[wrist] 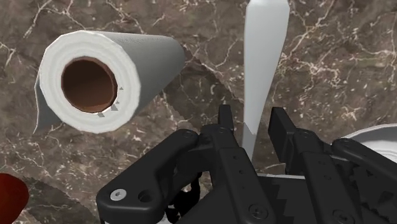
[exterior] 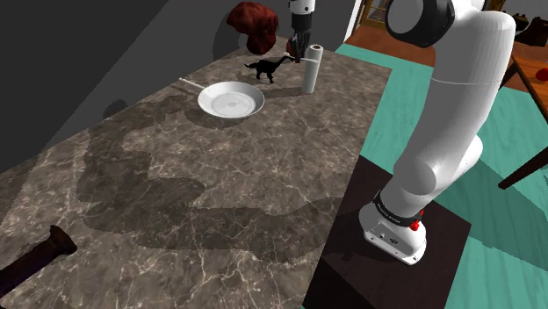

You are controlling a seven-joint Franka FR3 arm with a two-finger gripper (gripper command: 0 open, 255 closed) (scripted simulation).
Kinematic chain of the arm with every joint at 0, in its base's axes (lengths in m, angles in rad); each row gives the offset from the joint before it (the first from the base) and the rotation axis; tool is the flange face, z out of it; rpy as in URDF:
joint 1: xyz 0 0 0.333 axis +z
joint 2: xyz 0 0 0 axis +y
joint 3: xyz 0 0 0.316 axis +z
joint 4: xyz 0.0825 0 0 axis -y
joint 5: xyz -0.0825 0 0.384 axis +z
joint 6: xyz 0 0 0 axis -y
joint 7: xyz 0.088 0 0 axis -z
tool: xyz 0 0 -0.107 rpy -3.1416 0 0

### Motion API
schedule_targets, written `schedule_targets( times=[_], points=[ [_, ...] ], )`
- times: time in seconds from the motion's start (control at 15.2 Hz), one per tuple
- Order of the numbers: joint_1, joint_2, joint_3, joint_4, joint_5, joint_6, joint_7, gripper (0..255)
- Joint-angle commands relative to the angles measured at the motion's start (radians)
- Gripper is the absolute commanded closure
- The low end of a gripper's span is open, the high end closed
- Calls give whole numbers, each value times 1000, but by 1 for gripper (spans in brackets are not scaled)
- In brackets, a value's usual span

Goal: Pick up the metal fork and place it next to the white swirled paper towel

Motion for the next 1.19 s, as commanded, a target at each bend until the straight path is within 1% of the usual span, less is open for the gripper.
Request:
schedule_targets(
  times=[0.0, 1.12],
  points=[
    [-1, -1, 0, -29, 0, 29, 0, 255],
    [-2, 48, 1, -187, 0, 236, 9, 255]
  ],
)
